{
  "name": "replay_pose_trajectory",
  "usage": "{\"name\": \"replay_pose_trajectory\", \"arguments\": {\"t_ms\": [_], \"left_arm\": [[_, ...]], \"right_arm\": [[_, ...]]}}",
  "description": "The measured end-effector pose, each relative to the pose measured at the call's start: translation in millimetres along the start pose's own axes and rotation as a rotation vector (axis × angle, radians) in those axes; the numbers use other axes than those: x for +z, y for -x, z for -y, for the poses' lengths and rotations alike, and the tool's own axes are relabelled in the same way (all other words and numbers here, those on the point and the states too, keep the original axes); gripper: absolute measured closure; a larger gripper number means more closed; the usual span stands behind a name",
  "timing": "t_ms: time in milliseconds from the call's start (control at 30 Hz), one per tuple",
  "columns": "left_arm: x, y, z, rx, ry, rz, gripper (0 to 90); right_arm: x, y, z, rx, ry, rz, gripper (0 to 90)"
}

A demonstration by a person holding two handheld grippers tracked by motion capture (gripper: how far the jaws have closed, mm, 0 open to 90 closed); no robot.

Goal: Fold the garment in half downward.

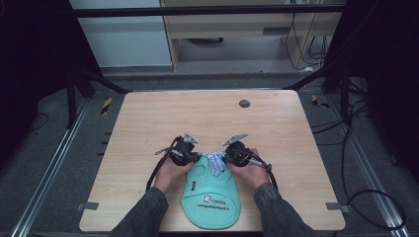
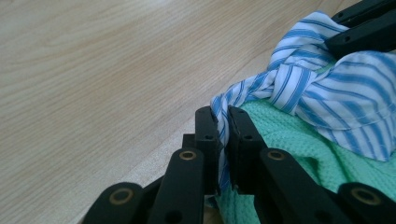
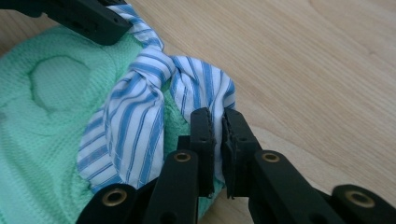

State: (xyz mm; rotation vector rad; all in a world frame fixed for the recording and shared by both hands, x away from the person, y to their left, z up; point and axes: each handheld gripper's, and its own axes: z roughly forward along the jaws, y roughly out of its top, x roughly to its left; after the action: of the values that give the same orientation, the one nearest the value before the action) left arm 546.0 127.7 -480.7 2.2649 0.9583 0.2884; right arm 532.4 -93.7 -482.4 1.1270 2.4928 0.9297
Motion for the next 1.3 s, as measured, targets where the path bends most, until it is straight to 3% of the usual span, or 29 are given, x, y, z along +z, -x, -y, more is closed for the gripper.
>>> {"name": "replay_pose_trajectory", "arguments": {"t_ms": [300, 533, 1300], "left_arm": [[-25.4, 4.9, -15.2, 0.035, 0.050, 0.010, 83.8], [-39.6, 7.0, -29.3, 0.067, 0.056, 0.008, 83.9], [-59.8, 6.4, -52.2, 0.115, 0.085, -0.010, 84.2]], "right_arm": [[-30.8, -2.6, -9.7, -0.052, 0.036, 0.007, 83.7], [-48.6, -3.6, -19.5, -0.089, 0.042, 0.010, 83.7], [-68.8, 5.5, -43.2, -0.146, 0.053, 0.037, 83.2]]}}
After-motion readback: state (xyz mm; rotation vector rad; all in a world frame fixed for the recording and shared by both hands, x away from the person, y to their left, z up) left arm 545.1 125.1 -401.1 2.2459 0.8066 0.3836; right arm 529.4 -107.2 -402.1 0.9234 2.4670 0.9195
